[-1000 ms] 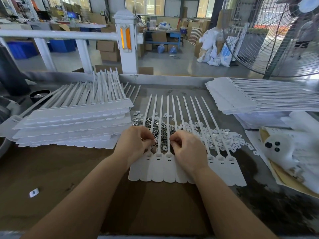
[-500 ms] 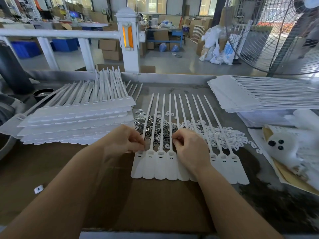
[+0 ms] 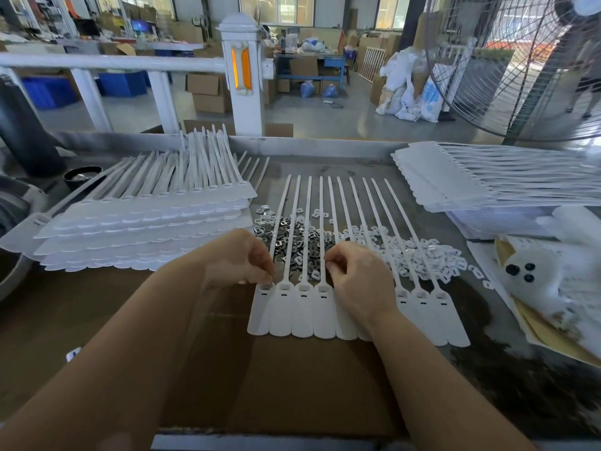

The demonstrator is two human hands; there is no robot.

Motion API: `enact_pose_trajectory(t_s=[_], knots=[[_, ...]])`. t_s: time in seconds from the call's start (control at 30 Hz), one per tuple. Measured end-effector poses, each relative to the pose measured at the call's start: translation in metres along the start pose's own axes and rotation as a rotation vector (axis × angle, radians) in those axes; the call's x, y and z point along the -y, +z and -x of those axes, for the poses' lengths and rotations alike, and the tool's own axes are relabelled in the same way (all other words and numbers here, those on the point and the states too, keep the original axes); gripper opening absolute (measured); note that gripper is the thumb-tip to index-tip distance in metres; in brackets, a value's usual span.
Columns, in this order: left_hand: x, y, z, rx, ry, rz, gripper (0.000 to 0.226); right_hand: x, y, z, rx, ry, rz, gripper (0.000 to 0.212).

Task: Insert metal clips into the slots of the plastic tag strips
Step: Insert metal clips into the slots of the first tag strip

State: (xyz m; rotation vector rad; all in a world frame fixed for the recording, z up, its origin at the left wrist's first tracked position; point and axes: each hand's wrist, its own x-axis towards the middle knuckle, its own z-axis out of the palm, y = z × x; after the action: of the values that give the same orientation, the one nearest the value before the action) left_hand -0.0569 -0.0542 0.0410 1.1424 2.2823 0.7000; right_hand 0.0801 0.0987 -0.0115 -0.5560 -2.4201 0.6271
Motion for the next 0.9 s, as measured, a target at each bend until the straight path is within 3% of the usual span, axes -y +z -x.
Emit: enact_pose_trajectory(t_s=[0.3, 0.67, 0.9], knots=[[-0.0007, -0.0040, 0.0000, 0.087, 0.035, -0.056, 0.019, -0.0011, 0.0012, -0.0006, 0.006, 0.007, -0.002, 0.012], [0.0082, 0.0047, 0.0038, -0.026, 0.069, -0.016, 0.022, 0.0001, 0.0028, 0.0000, 0.003, 0.010, 0.001, 0.012], [0.0066, 0.0034, 0.0043, -0.010, 0.081, -0.028, 0.026, 0.0013, 0.0024, -0.0005, 0.012, 0.019, -0.002, 0.012]])
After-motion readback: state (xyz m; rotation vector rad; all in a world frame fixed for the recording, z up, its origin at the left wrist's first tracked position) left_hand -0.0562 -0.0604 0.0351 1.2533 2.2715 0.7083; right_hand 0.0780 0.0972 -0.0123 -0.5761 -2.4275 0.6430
